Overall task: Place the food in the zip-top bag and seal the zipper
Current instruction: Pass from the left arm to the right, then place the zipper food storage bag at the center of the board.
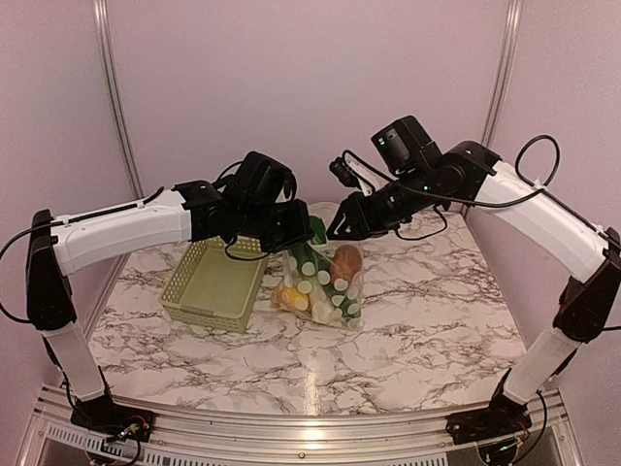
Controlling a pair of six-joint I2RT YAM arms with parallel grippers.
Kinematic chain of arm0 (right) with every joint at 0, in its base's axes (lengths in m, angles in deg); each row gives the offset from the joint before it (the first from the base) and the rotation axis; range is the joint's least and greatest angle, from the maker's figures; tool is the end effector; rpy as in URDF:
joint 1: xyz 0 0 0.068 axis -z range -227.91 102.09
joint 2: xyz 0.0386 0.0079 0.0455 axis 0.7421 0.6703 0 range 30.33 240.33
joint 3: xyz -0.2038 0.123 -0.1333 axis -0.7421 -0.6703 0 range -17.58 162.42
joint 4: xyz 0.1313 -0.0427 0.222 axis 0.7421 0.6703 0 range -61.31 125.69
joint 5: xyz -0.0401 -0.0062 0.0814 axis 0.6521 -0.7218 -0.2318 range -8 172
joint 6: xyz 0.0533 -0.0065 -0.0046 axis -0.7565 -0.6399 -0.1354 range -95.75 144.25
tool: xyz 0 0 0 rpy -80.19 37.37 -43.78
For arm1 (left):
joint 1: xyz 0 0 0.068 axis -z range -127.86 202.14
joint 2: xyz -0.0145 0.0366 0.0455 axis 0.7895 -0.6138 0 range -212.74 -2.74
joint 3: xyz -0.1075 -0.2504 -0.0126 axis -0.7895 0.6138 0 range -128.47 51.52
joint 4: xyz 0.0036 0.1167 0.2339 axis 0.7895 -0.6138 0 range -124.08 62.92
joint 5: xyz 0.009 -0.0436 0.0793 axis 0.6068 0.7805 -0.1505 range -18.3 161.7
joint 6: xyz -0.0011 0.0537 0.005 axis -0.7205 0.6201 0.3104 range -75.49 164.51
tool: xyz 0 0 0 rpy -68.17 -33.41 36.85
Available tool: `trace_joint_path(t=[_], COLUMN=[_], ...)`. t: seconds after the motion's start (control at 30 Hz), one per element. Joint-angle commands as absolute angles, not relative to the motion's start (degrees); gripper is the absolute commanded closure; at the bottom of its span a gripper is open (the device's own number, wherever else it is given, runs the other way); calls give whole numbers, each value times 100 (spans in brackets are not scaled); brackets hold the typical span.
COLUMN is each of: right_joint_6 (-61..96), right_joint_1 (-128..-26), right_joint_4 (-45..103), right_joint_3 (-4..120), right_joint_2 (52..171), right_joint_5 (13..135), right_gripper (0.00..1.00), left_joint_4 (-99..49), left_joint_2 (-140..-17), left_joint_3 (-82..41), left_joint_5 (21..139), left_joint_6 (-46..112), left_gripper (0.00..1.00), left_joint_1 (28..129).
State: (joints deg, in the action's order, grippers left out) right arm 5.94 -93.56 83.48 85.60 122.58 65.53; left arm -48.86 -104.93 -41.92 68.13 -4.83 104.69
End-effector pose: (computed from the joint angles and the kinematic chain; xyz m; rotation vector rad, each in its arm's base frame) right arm 0.2287 0.2484 0.4078 -0.7309 2.3617 0.8595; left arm 0.2580 -0.3332 0.3379 0.0233 2.2664 -0.9608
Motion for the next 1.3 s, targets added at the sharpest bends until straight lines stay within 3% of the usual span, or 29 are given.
trace_joint_path(t=[0.0, 0.5, 0.87, 1.1, 1.27], right_joint_6=[1124, 2265, 2780, 2814, 2931], right_joint_1=[-9582, -9590, -9594, -9667, -9812], right_joint_4=[8535, 8388, 8431, 8453, 8433], right_joint_3=[8153, 8877, 8470, 8410, 8564], right_joint_2=[12352, 12713, 13010, 13094, 13208], right_joint_5=[7002, 7060, 6316, 6499, 6901], right_gripper=[67, 59, 49, 52, 47], left_joint_4=[-4369, -3943, -3674, -3659, -3621], left_joint_2=[-10519, -10192, -9761, -9765, -9763], left_joint_3=[-4088, -3462, -2995, -3008, -2948], left_joint_5=[6954, 7315, 7322, 7492, 7629], left_joint_6=[-701, -650, -566, -454, -496], left_gripper=[100, 98, 95, 94, 93], left_joint_1=[10359, 10200, 10171, 10155, 10114])
